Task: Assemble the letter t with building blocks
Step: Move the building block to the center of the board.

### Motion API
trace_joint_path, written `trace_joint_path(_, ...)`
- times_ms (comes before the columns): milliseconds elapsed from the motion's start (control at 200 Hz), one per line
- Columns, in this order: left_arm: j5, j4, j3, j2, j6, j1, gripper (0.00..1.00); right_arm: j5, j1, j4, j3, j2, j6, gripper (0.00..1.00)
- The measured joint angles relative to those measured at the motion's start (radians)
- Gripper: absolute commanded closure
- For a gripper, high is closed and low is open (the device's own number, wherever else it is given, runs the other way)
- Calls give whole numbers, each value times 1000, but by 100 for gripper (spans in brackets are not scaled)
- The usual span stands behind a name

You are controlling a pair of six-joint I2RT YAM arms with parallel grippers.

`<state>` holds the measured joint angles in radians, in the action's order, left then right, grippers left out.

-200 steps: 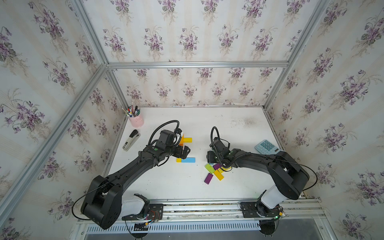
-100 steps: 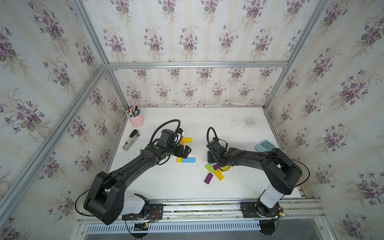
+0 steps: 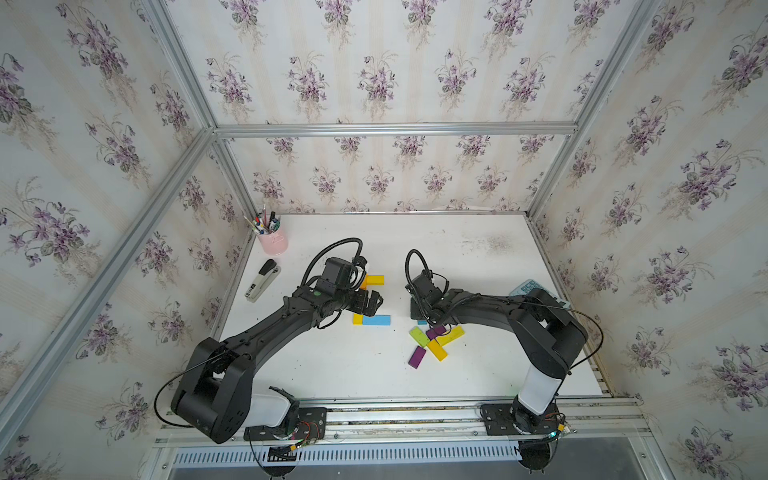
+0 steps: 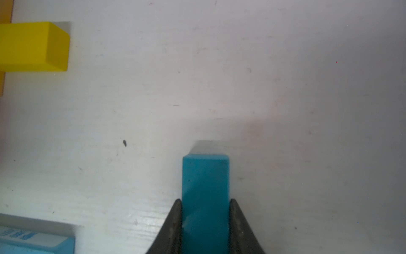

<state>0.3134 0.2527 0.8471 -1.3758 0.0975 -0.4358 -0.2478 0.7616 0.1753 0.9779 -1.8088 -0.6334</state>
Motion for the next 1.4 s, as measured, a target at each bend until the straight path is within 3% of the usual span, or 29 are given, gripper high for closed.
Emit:
trace_joint_path(605,-49,52,59,-69,-3,0,0,125,-196,28,267,-181,163,86)
trace_joint_path(1254,-86,57,18,22,-3,1,0,79,-199,80,387,-269,161,85)
trace_joint_path(1399,-105,57,-3,49,-3,1,0,76,-199,75,399,-279,161,80)
